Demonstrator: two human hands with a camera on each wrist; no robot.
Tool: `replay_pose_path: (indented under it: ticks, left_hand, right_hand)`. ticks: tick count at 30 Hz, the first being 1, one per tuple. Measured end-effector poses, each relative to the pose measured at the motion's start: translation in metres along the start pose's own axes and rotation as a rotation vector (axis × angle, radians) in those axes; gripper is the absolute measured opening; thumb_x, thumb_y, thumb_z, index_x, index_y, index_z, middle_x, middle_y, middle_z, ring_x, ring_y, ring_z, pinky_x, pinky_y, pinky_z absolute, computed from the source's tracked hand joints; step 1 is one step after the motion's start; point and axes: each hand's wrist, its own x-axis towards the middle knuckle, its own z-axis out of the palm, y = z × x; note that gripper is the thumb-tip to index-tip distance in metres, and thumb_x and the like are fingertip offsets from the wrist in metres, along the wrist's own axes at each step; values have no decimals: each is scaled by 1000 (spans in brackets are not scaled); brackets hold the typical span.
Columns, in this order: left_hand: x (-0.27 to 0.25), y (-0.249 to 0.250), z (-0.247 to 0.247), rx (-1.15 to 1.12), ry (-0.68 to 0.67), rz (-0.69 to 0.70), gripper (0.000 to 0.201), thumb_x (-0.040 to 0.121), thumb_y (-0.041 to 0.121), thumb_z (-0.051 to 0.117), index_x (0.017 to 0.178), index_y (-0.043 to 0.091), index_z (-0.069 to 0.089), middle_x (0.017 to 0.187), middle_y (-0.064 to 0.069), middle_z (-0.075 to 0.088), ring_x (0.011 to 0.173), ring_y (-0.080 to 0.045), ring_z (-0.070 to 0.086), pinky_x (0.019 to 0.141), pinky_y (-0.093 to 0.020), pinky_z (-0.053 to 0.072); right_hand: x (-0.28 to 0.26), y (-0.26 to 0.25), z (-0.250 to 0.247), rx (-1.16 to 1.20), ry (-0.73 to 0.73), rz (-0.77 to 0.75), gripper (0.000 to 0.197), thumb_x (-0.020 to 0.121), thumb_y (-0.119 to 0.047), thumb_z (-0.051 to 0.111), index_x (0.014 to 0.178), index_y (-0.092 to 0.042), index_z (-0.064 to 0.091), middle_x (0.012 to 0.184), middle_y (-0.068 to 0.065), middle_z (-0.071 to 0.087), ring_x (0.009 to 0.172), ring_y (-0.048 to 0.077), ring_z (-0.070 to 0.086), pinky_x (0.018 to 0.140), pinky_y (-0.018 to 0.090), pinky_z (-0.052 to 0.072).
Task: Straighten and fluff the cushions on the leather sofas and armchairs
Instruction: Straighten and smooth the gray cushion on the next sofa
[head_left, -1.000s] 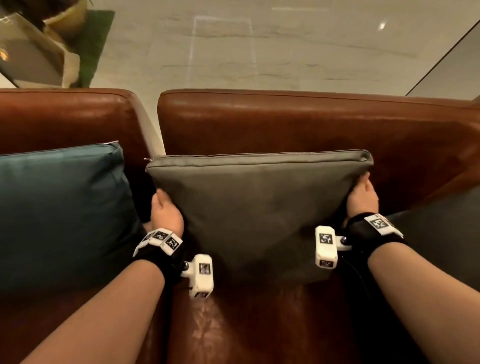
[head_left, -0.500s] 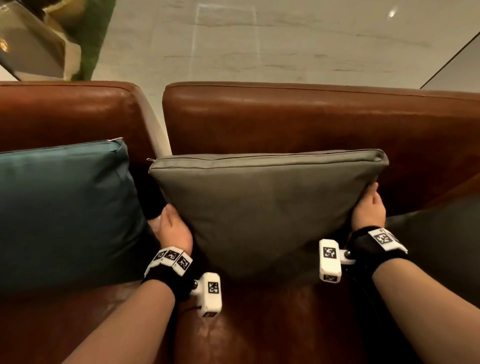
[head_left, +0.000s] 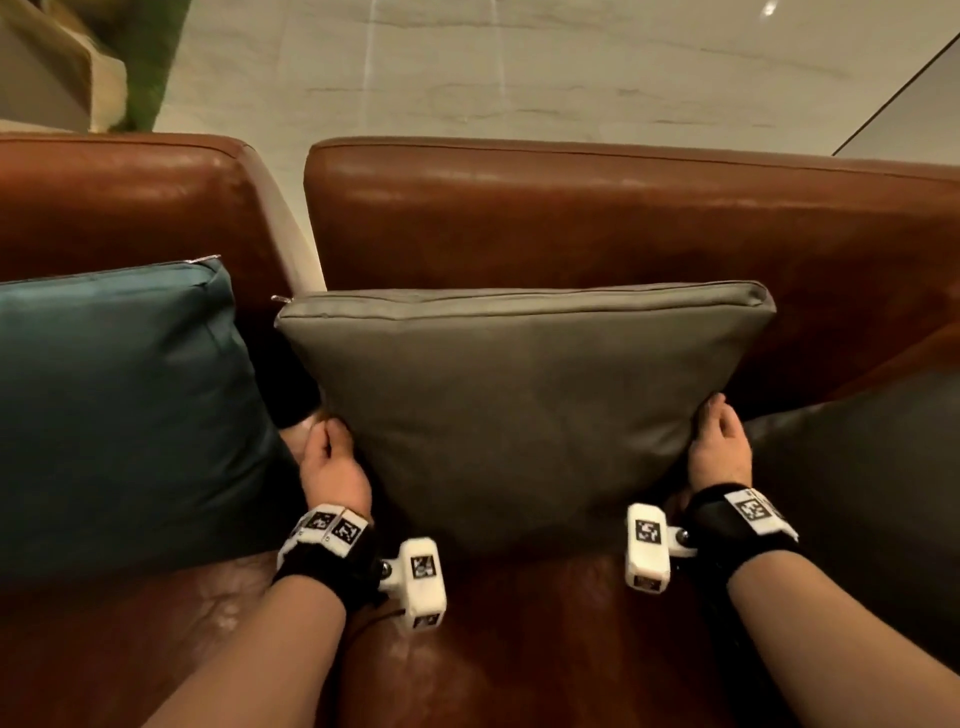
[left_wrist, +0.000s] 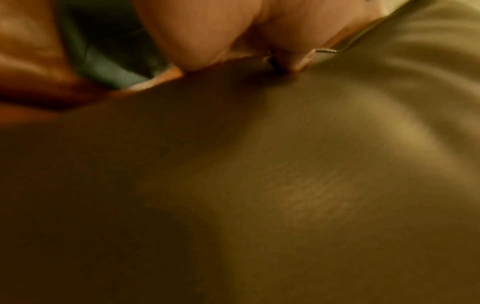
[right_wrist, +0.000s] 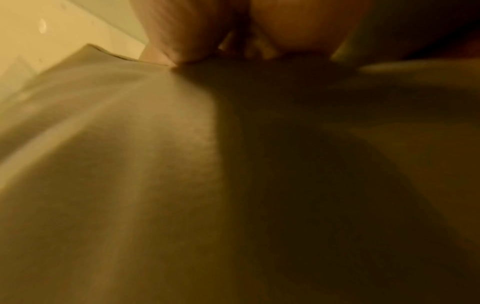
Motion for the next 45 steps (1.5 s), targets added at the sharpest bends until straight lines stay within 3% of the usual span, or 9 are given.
replay_pose_path:
  ticks: [7,10,13,18,23,30,35,40,45]
  left_hand:
    - [15,-6,1,-92,-22,-78,26,90,38,56,108,23,67,113,-11,65,109,-28,60,102,-43,44]
    - [17,-14,-3,-141,-100,-140,35,76,55,61,106,37,67,126,-6,63,121,-24,57,109,-46,40]
    - [10,-5,-4,-115,-113,-103,36,93,41,54,123,23,60,130,-6,60,123,-22,54,111,-39,38]
    - [7,-3,-1,-46,-78,-51,37,94,44,50,122,22,60,114,1,64,107,-19,58,102,-33,44]
    - [19,-9,1,-111,50,-56,38,85,42,57,114,20,67,121,-12,66,105,-15,61,105,-38,46]
    - [3,-3,5,-107,-16,-242,45,102,0,26,147,-6,25,155,-25,24,141,-37,29,112,-30,16]
    - [35,-20,7,156,46,108,27,80,62,43,83,36,49,95,-23,56,88,-26,50,93,-53,44]
    - [4,-21,-10,264,-128,-86,47,105,30,26,139,4,44,142,-21,45,132,-31,42,113,-39,28]
    - [-7,-54,-19,219,-138,-101,32,103,22,40,126,9,57,129,-16,58,119,-28,53,100,-30,42]
  right_hand:
    - [12,-1,-5,162,-52,41,34,105,-30,36,126,-11,54,87,-13,51,84,-8,56,76,8,39]
    - [7,16,-4,231,-55,154,38,95,-43,54,126,-21,60,94,-9,62,105,16,57,95,35,46]
    - [10,28,-2,156,-66,143,18,79,-42,71,94,-32,74,102,7,74,103,26,68,96,47,53]
    - [15,13,-6,-144,-72,-114,17,96,-25,55,96,-15,68,95,10,70,88,17,61,87,43,51]
    - [4,15,-19,85,-6,5,23,103,-34,43,86,-28,58,82,-2,62,73,13,58,66,28,51]
    - [7,12,-1,29,-69,16,40,103,-43,36,124,-16,59,112,4,61,105,20,56,86,26,40]
    - [15,17,1,-43,47,-118,35,104,-32,39,74,-20,52,75,-5,55,74,11,52,73,22,36]
    - [11,31,-14,138,19,83,37,102,-50,33,101,-29,64,103,-7,65,102,15,60,92,32,48]
    - [-2,69,-17,-70,-60,43,7,91,-32,65,94,-27,69,103,5,71,101,24,66,90,35,53]
